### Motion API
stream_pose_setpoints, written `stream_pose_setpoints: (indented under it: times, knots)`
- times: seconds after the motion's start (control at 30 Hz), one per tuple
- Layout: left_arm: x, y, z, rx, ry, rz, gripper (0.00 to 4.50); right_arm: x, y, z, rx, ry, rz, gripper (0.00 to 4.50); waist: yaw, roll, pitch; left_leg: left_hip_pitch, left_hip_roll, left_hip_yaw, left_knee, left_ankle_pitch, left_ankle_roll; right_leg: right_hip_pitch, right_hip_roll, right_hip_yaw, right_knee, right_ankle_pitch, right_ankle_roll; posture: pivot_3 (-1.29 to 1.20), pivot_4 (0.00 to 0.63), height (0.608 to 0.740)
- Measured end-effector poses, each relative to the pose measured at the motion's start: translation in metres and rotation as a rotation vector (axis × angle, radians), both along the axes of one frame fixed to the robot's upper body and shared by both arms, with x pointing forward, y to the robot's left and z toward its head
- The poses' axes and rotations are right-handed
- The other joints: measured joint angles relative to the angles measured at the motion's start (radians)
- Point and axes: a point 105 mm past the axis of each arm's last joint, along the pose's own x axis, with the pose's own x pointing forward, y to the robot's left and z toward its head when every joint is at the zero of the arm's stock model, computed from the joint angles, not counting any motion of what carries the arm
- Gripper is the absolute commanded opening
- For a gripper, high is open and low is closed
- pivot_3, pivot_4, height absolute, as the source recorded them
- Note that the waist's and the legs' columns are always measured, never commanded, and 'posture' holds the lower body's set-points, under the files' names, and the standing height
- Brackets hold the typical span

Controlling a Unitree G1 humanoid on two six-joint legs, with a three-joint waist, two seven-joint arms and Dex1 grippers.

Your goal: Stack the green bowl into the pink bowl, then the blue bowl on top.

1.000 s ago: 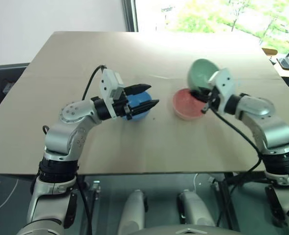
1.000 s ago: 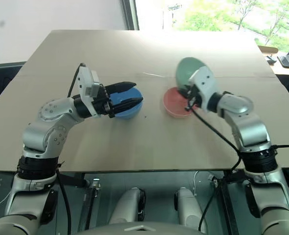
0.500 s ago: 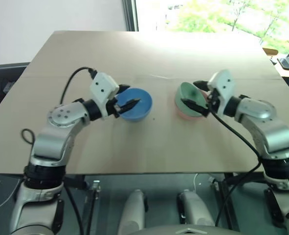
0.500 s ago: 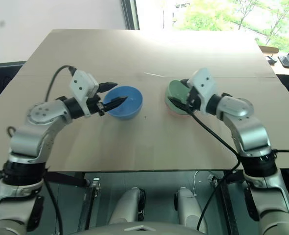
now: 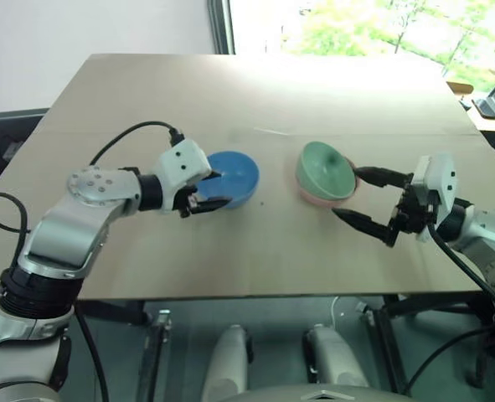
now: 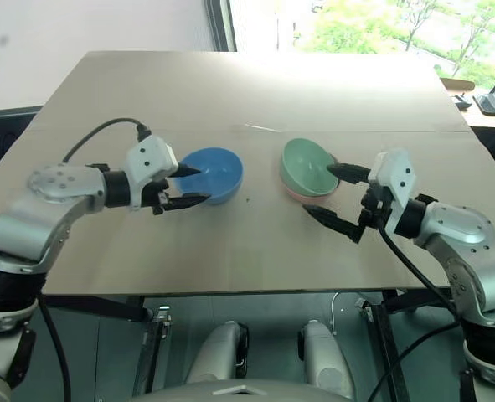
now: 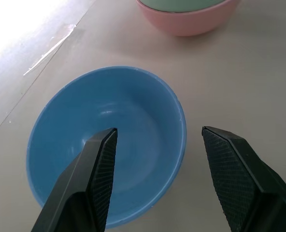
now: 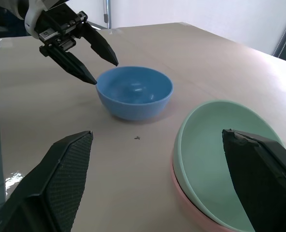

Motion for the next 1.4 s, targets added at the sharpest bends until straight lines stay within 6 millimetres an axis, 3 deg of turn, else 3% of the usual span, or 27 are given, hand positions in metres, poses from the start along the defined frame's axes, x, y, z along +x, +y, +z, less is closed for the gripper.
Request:
stream_pose_setpoints:
  times: [0.1,0.2,0.4,0.6,0.63,0.93,1.07,1.27,1.4]
  knots:
    - [-0.002,0.003,-0.003,0.089,0.006,-0.020,2.96,-0.002,-0.002,-0.001,-0.017,-0.014,-0.001,4.48,0.001,0.000,0.000,0.000,0.000,0.000,0.000,0.000,0.000,0.000,0.000,0.000,0.000,0.000,0.000,0.00,0.150,0.740]
    - [-0.003,-0.002,-0.018,0.192,0.004,-0.074,2.96,-0.003,0.000,0.000,-0.021,-0.033,0.005,4.48,0.005,0.000,0.000,0.000,0.000,0.000,0.000,0.000,0.000,0.000,0.000,0.000,0.000,0.000,0.000,0.00,0.150,0.740]
    - [0.000,-0.005,-0.027,0.274,-0.012,-0.116,2.96,-0.003,0.002,-0.002,-0.034,-0.032,0.013,4.48,0.005,0.000,0.000,0.000,0.000,0.000,0.000,0.000,0.000,0.000,0.000,0.000,0.000,0.000,0.000,0.00,0.150,0.740]
    - [0.008,-0.006,-0.033,0.314,-0.032,-0.135,0.37,-0.002,0.003,-0.002,-0.038,-0.044,0.009,4.50,0.006,0.000,0.000,-0.001,0.000,0.000,0.000,0.000,0.000,0.000,0.000,0.000,0.000,0.000,0.000,0.00,0.150,0.740]
    - [0.008,-0.006,-0.033,0.315,-0.033,-0.138,0.14,-0.002,0.004,-0.002,-0.038,-0.044,0.009,4.50,0.006,0.000,0.000,-0.001,0.000,0.000,0.000,0.000,0.000,0.000,0.000,0.000,0.000,0.000,0.000,0.00,0.150,0.740]
    - [0.011,-0.011,-0.036,0.302,-0.032,-0.183,0.14,-0.001,0.003,-0.002,-0.052,-0.067,0.000,4.50,0.007,0.000,0.000,-0.001,0.000,0.000,0.001,0.000,0.000,0.000,0.000,0.000,0.000,0.000,0.000,0.00,0.150,0.740]
    - [0.007,-0.025,-0.021,0.212,-0.008,-0.261,0.14,-0.001,0.000,-0.007,-0.057,-0.052,-0.025,4.50,0.012,0.000,0.000,-0.001,0.000,0.000,0.001,0.000,0.000,0.000,0.000,0.000,0.000,0.000,0.000,0.00,0.150,0.740]
    - [0.019,-0.061,0.054,0.010,-0.207,-0.394,0.14,-0.002,-0.011,-0.009,-0.065,-0.055,-0.096,4.50,0.028,-0.001,0.000,-0.001,-0.001,0.000,0.003,0.000,0.000,0.001,0.000,0.000,0.000,0.000,0.000,0.00,0.150,0.740]
    - [0.024,-0.092,0.074,-0.048,-0.313,-0.536,0.14,-0.004,-0.019,-0.011,-0.062,-0.054,-0.150,4.50,0.029,-0.001,0.000,-0.001,-0.001,-0.001,0.003,0.000,0.000,0.001,0.000,-0.001,0.000,0.000,0.000,0.00,0.150,0.740]
